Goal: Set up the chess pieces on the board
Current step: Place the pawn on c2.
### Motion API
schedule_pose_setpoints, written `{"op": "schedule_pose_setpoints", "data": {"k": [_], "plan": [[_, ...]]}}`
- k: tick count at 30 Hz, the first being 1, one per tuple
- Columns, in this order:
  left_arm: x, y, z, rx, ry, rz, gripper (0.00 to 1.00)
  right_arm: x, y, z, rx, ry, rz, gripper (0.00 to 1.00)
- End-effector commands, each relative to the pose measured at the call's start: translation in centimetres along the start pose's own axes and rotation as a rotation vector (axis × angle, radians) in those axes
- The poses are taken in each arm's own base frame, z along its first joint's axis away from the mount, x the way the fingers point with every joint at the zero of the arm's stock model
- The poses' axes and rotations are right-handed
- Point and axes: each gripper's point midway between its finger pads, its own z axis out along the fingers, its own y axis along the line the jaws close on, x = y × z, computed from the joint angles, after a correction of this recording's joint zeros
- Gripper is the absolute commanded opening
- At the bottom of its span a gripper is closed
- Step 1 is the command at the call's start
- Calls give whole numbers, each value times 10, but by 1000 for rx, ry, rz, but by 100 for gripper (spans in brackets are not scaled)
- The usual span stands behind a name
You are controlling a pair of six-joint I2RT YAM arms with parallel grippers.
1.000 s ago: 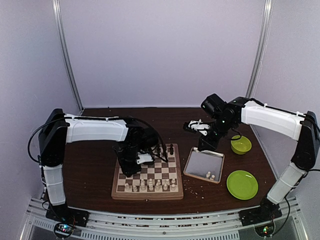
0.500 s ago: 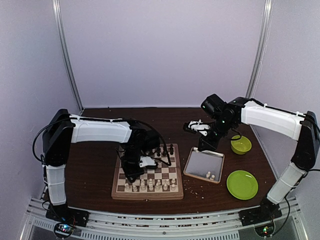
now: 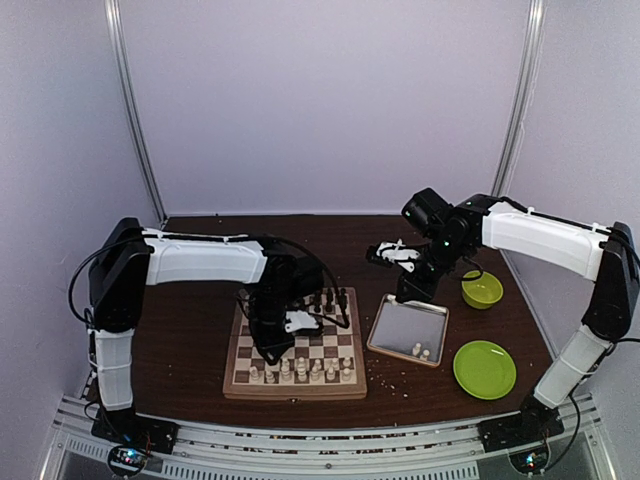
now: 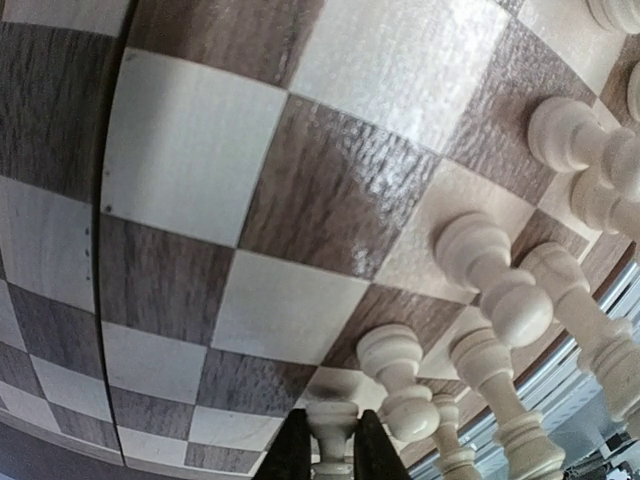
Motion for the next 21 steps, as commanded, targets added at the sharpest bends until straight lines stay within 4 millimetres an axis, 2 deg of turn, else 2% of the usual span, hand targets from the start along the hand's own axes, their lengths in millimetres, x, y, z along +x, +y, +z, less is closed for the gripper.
{"op": "schedule_pose_setpoints", "data": {"k": [1,5,13,17,21], "plan": [[-5,-9,4,36,-2,20,14,3,-2,3,-2,12,5,3],[-5,-12,5,40,1,22,14,3,-2,4,-2,12,4,3],[-6,-4,4,0,4,13,31,3,-1,3,-2,13,3,3],[-10,-2,-4,-20,-19,15,33,3,-1,1,0,9,3,3],[-11,1,-23,-54,-64,22,35,1,-2,-1,2,4,4,3]]}}
